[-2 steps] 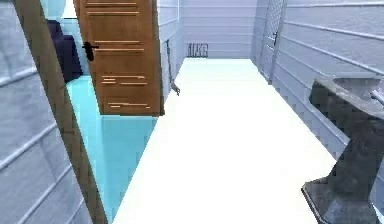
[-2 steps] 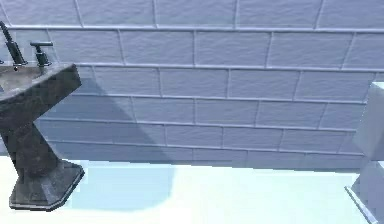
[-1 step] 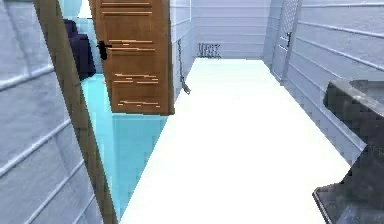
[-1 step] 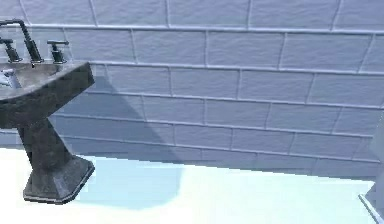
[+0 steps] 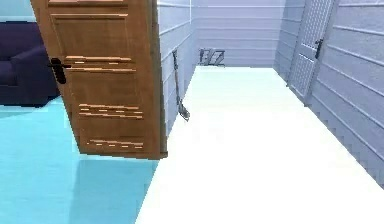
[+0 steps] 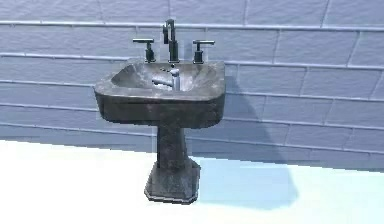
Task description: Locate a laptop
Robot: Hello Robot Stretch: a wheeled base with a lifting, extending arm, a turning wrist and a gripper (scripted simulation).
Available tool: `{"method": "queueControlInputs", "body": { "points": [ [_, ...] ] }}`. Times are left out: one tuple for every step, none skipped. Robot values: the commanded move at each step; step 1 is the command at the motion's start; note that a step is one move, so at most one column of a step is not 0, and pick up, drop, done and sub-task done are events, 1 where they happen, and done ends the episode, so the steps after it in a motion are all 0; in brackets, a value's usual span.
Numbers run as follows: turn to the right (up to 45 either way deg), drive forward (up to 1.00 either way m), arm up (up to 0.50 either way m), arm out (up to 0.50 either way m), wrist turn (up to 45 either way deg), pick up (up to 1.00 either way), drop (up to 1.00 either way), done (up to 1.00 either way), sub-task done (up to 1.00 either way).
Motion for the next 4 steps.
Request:
{"method": "queueControlInputs", "body": {
  "points": [
    [-6.0, 0.00, 0.00, 0.00, 0.0, 0.00, 0.00, 0.00, 0.00],
    [0.0, 0.20, 0.00, 0.00, 0.0, 0.00, 0.00, 0.00, 0.00],
    [9.0, 0.00, 0.00, 0.00, 0.0, 0.00, 0.00, 0.00, 0.00],
    [0.0, 0.30, 0.00, 0.00, 0.0, 0.00, 0.00, 0.00, 0.00]
  ]
}}
